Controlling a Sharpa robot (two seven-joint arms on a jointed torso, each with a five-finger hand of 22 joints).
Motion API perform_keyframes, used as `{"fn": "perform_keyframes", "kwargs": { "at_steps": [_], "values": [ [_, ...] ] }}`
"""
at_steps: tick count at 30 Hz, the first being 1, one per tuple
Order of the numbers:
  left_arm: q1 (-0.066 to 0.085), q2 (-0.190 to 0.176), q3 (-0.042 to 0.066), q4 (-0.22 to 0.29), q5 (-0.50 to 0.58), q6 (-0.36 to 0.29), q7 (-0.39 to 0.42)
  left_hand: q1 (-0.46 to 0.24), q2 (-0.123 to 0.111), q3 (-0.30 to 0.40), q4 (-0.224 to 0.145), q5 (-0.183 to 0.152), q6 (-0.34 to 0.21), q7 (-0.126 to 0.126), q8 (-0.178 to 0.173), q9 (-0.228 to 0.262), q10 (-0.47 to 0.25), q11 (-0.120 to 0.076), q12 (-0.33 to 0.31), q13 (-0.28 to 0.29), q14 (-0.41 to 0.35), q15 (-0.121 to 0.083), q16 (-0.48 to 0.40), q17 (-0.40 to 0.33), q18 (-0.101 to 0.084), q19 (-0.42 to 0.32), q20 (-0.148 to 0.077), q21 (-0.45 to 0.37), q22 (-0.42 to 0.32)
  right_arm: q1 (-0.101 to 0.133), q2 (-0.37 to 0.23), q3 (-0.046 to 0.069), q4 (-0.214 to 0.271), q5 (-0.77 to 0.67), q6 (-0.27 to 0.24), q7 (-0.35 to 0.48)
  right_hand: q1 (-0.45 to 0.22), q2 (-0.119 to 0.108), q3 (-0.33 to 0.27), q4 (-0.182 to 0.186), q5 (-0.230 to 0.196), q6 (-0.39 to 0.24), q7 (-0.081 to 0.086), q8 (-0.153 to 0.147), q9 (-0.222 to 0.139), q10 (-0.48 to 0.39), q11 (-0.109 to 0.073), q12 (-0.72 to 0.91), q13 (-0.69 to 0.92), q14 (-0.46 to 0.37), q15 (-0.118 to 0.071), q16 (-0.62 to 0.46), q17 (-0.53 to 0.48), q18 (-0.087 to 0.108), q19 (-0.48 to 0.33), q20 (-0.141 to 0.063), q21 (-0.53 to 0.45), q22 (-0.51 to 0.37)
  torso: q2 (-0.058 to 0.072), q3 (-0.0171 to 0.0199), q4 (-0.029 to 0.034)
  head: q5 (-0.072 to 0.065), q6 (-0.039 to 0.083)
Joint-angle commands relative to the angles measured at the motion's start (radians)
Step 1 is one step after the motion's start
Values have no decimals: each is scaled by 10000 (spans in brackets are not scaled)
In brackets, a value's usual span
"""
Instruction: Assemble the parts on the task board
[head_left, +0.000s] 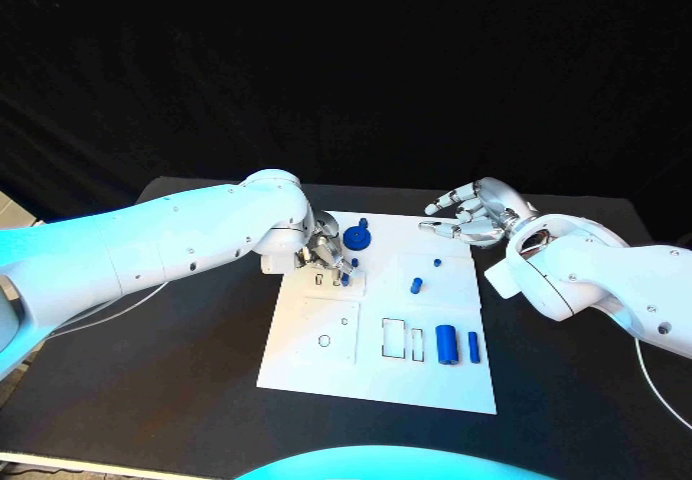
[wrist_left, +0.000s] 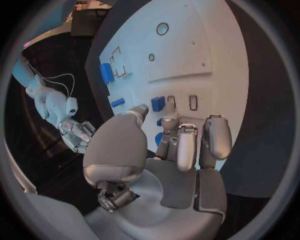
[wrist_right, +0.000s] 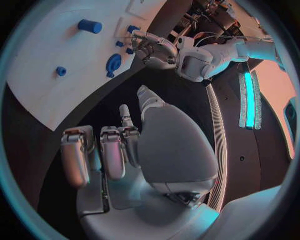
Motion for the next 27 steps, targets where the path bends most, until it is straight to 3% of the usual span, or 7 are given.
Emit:
{"fn": "perform_keyframes", "kwargs": {
  "at_steps": [1, 18, 27],
  "values": [
    [2, 54, 2, 9, 106, 263, 12, 98, -20, 70, -10, 43, 4, -17, -13, 12, -25, -6, 67, 21, 558, -1, 31, 1325, -92, 4, 65, 50, 9, -1, 21, 3, -4, -126, 205, -40, -83, 27, 71, -14, 0, -57, -10, 35, -12, 404, -35, -53, 2006, 1016, -79, -4, 2530, -78, 917, -77, -42, 2475, 2, 3, -6, 0, -2],
    [-4, 151, 1, -54, 221, 366, 65, 590, 98, 257, -30, 54, 51, -60, 7, 136, -24, -42, 91, 55, 567, -28, 43, 1363, -94, 2, 60, 60, 35, -5, 89, 1, -58, -132, 269, -95, -74, 38, 84, -19, 25, -54, -10, 43, -10, 403, -36, -55, 2005, 1014, -79, -7, 2522, -74, 909, -77, -57, 2465, 3, 0, 8, -38, -45],
    [-6, 161, 1, -54, 286, 371, 83, 1643, 299, 1033, -89, 68, 19, -132, 37, 409, -20, -115, 85, 90, 583, -93, 55, 1418, -98, 2, 12, 71, 76, -7, 99, 1, -71, -132, 288, -110, -44, 60, 122, -33, 93, -50, -12, 63, -8, 401, -38, -57, 2002, 1010, -82, -13, 2506, -71, 902, -78, -72, 2456, -5, 3, -6, -36, -66]
  ]
}}
